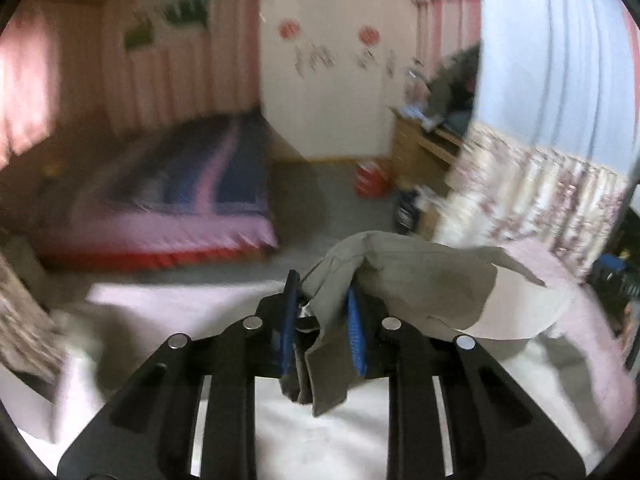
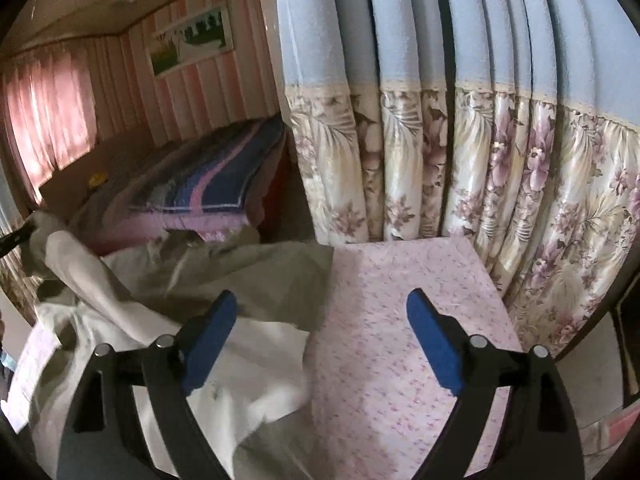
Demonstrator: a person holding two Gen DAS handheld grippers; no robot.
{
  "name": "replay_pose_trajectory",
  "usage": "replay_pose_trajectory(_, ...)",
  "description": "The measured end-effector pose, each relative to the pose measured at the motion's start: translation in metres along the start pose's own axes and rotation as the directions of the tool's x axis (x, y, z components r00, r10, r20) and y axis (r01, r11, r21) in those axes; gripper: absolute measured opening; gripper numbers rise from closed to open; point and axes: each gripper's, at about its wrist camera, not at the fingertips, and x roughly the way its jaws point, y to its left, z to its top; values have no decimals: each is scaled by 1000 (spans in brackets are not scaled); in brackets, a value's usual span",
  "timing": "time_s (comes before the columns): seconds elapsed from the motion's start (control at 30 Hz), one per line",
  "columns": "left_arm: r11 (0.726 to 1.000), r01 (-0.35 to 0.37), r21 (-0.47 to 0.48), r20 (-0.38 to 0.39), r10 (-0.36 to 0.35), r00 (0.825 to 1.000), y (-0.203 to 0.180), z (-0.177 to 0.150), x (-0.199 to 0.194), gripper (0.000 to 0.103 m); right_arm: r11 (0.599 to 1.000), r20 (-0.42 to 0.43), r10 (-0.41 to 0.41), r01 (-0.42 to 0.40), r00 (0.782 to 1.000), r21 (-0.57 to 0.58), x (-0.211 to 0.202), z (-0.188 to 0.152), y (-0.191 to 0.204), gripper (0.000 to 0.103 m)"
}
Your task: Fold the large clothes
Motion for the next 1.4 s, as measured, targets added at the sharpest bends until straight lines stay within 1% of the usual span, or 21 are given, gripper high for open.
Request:
replay_pose_trajectory(0.07, 999, -15, 40, 2, 15, 1000, 25, -9, -18, 22, 1000, -17, 28, -28, 999, 14, 6, -2, 6, 91)
replay_pose_trajectory(0.13, 999, 24, 46, -100, -19, 995, 48, -36, -19, 25, 1000, -43, 27, -27, 999, 1, 14, -7, 13, 91)
replay_pose_trajectory(0.2, 998, 23, 50, -215, -12, 976, 62, -71, -8, 39, 1000, -76, 7, -9, 997, -26, 23, -13, 21, 91)
replay_pose_trajectory(0.27, 998, -12, 61, -279, 28, 960, 72, -109, -2, 67, 998, -112, -13, 6, 994, -63, 32, -20, 30, 91)
replay_pose_trajectory(0.3, 998, -17, 56, -294, 33, 955, 77, -121, -2, 76, 997, -124, -23, 13, 992, -80, 35, -22, 34, 91)
replay_pose_trajectory(0.33, 999, -20, 46, -303, 33, 952, 80, -129, -2, 84, 995, -134, -35, 22, 990, -100, 37, -24, 38, 91)
replay_pose_trajectory(0.4, 999, -20, 31, -306, 28, 951, 88, -140, -7, 85, 993, -142, -43, 26, 989, -118, 39, -23, 43, 91)
replay_pose_trajectory(0.47, 997, -66, 37, -278, 73, 958, 90, -137, -14, 88, 992, -155, -32, 13, 987, -123, 42, -19, 49, 91)
replay_pose_trajectory(0.57, 999, -27, -19, -239, 22, 971, 96, -123, -22, 100, 991, -198, -15, -12, 980, -132, 56, -13, 58, 91)
replay_pose_trajectory(0.7, 999, -3, -45, -302, -11, 953, 78, -111, 10, 100, 984, -273, -19, -30, 962, -176, 91, -16, 80, 91)
replay_pose_trajectory(0.77, 999, 19, -46, -335, -33, 942, 61, -114, 29, 96, 967, -307, -81, 1, 948, -254, 114, -24, 94, 90)
replay_pose_trajectory(0.83, 999, -1, -39, -364, -13, 931, 49, -120, 45, 87, 935, -327, -190, 69, 926, -347, 138, -36, 103, 89)
replay_pose_trajectory(0.9, 998, -65, -2, -405, 58, 912, 40, -130, 63, 68, 927, -371, -199, 52, 907, -371, 155, -48, 105, 66)
replay_pose_trajectory(0.97, 999, -53, -4, -425, 46, 904, 34, -135, 70, 39, 935, -384, -182, 38, 905, -353, 161, -54, 103, 47)
replay_pose_trajectory(1.0, 998, -64, 15, -415, 65, 908, 29, -134, 70, 36, 935, -365, -176, 39, 914, -353, 157, -54, 103, 30)
replay_pose_trajectory(1.03, 997, -75, 32, -402, 81, 912, 26, -132, 68, 30, 933, -334, -177, 50, 926, -356, 150, -52, 101, 23)
replay_pose_trajectory(1.07, 994, -90, 58, -365, 105, 925, 20, -124, 61, 22, 938, -310, -170, 57, 935, -343, 144, -50, 97, 17)
replay_pose_trajectory(1.17, 993, -75, 90, -260, 96, 961, 2, -95, 43, 14, 963, -215, -162, 107, 963, -246, 121, -41, 69, 6)
replay_pose_trajectory(1.27, 993, -39, 109, -193, 59, 979, -18, -74, 46, 16, 962, -159, -221, 188, 962, -197, 113, -43, 45, 6)
replay_pose_trajectory(1.33, 987, -49, 156, -142, 72, 987, -30, -64, 59, 23, 974, -154, -206, 187, 966, -128, 113, -46, 29, 19)
replay_pose_trajectory(1.4, 967, -142, 213, -132, 173, 976, -30, -69, 82, 27, 983, -172, -175, 162, 969, -89, 114, -49, 21, 69)
